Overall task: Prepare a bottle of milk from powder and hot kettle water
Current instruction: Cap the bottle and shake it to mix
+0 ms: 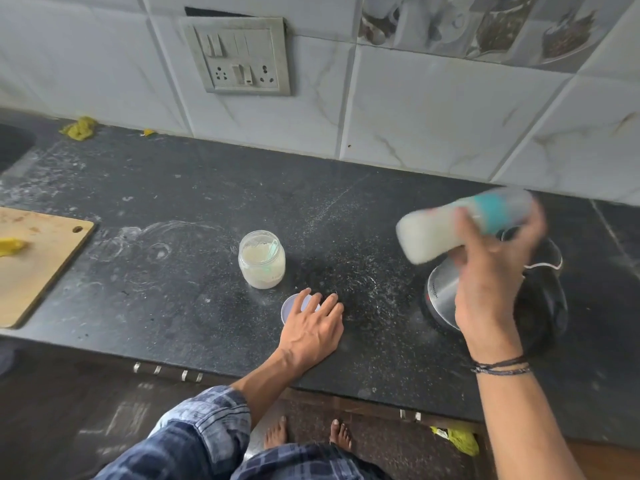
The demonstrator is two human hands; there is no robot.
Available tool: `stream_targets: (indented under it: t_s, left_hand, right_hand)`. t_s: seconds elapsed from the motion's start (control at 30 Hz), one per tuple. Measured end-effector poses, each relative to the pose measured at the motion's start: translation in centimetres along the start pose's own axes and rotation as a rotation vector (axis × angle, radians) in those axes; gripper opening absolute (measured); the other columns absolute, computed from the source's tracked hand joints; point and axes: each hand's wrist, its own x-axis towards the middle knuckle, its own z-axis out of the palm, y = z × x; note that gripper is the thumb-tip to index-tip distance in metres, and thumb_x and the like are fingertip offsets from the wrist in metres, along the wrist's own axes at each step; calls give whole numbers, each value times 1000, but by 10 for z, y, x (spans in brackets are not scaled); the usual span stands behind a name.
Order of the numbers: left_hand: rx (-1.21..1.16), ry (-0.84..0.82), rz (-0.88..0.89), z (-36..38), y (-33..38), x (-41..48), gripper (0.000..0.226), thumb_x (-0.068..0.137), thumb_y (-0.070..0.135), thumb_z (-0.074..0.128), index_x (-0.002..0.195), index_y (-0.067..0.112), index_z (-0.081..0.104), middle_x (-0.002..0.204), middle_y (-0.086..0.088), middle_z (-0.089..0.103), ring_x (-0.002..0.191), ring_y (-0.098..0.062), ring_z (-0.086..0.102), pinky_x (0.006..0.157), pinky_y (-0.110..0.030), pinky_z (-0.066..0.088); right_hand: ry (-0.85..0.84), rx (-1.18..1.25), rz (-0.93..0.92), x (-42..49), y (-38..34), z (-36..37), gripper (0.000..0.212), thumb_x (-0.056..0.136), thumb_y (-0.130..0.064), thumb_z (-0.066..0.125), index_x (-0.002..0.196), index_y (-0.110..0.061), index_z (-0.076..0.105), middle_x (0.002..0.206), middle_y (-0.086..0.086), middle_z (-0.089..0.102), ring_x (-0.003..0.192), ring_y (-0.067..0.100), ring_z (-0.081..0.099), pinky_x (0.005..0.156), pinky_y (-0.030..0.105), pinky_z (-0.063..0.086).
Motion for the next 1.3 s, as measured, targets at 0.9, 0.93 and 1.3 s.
stream_targets:
  t_s: [0.9, 0.93, 1.3]
  left_hand:
    - [-7, 12, -12, 1, 2, 1, 18, 100, 28, 54, 103, 18, 68, 118, 2, 68, 95, -26, 64, 109, -50, 39]
    - [-8, 15, -15, 1, 2, 1, 17, 100, 28, 54, 102, 18, 68, 117, 2, 68, 94, -26, 64, 109, -50, 39]
    - [5, -10, -10, 2, 1, 0, 19, 99, 29, 54, 105, 18, 69, 120, 1, 69, 96, -27, 65, 108, -51, 40]
  right_hand:
    - [-52, -51, -19, -2, 10, 2, 88, 83, -14, 88, 149, -20, 30, 132, -11, 63, 109, 9, 69, 87, 33, 59]
    - [30, 16, -34, -1, 9, 4, 92, 81, -23, 91, 149, -22, 30, 135, -5, 63, 113, 12, 69, 87, 36, 60]
    - [-33, -11, 31, -14, 25, 15, 93, 81, -18, 90, 149, -24, 27, 145, 11, 52, 112, 15, 67, 95, 53, 59]
